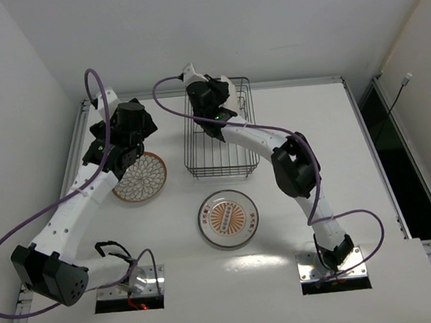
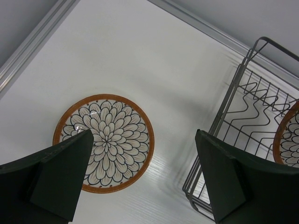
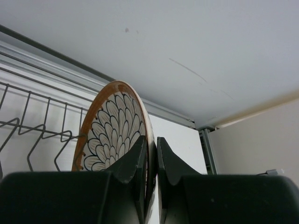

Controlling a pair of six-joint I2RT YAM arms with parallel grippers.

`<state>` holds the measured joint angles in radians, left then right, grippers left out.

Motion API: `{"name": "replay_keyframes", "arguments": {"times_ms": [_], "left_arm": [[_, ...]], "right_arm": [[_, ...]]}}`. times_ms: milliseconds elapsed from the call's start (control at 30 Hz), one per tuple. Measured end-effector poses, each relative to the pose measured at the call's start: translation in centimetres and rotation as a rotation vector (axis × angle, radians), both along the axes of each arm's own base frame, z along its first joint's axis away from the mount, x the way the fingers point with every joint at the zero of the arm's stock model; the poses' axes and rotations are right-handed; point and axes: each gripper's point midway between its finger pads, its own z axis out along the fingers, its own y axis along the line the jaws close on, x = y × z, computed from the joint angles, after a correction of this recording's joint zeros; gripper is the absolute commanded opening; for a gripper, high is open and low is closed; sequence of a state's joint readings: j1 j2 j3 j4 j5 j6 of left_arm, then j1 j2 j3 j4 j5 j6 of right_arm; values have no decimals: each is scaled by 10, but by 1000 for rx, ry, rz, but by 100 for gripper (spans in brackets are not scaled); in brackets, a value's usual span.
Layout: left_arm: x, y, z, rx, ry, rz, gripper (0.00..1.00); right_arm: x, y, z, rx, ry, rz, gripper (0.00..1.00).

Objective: Load the plates into the dish rack

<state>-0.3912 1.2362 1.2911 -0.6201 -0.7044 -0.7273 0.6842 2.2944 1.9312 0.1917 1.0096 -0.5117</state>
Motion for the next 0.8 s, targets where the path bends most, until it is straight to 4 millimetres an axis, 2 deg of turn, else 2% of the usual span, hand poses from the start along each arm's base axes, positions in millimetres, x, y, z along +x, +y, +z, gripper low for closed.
{"name": "replay_keyframes", "arguments": {"times_ms": [133, 233, 367, 500, 633, 667, 767, 800], "left_arm": [[0, 0, 0, 0, 0, -1, 90], [0, 0, 0, 0, 1, -1, 90], [0, 0, 0, 0, 1, -1, 90], [0, 0, 0, 0, 1, -1, 90], [0, 0, 0, 0, 0, -1, 90], [0, 0, 0, 0, 0, -1, 90], [0, 0, 0, -1, 0, 0, 91], [0, 0, 0, 0, 1, -1, 91]], "right_arm": [[2, 2, -3, 39, 12, 12, 0], [2, -1, -27, 18, 60, -2, 0], [5, -3, -36, 25, 73, -19, 0], [4, -4, -35, 41, 70, -32, 1], [4, -4, -36, 59, 69, -37, 19], [3, -4, -38, 59, 76, -38, 26], [-1, -2, -45, 55, 98, -41, 37], [-2, -2, -48, 51, 108, -41, 49]]}}
